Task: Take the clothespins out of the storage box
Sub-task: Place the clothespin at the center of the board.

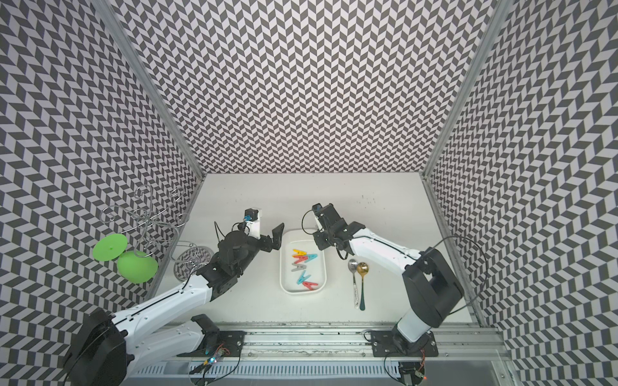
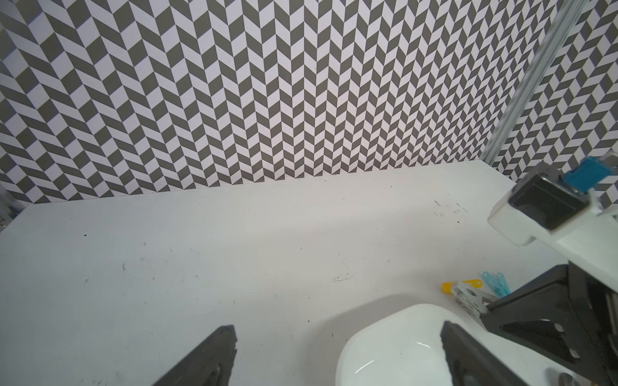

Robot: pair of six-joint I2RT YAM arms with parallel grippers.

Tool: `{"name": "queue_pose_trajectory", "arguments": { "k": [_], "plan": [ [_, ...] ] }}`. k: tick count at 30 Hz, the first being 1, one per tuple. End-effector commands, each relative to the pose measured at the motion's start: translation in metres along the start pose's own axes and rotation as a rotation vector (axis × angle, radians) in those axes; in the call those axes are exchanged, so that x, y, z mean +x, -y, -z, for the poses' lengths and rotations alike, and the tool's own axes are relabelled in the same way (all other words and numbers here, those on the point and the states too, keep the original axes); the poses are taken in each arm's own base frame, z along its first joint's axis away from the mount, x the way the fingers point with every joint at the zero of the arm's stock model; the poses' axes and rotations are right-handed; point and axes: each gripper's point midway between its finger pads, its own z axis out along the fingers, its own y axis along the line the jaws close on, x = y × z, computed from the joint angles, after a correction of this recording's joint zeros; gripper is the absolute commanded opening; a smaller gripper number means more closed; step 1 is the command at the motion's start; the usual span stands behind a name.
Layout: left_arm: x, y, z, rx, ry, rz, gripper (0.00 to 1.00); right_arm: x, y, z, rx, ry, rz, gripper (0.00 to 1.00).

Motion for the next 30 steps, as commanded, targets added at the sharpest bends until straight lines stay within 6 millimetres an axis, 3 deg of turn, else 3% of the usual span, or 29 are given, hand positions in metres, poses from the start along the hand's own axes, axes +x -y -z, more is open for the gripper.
{"name": "queue_pose_trajectory", "arguments": {
  "k": [1, 9, 23, 30],
  "plan": [
    [-0.004, 0.003, 0.000, 0.017, 0.023, 0.018, 1.00, -0.002, 0.008, 0.001, -0.018, 0.024, -0.143, 0.07],
    [-0.007, 0.003, 0.002, 0.017, 0.030, 0.021, 0.99, 0.028, 0.027, -0.021, 0.017, -0.087, -0.241, 0.08],
    [-0.008, 0.003, 0.004, 0.021, 0.034, 0.023, 1.00, 0.053, 0.040, -0.039, 0.024, -0.187, -0.301, 0.11],
    [-0.008, 0.002, 0.004, 0.018, 0.036, 0.024, 1.00, 0.043, 0.046, -0.033, 0.045, -0.163, -0.286, 0.17]
  ]
}}
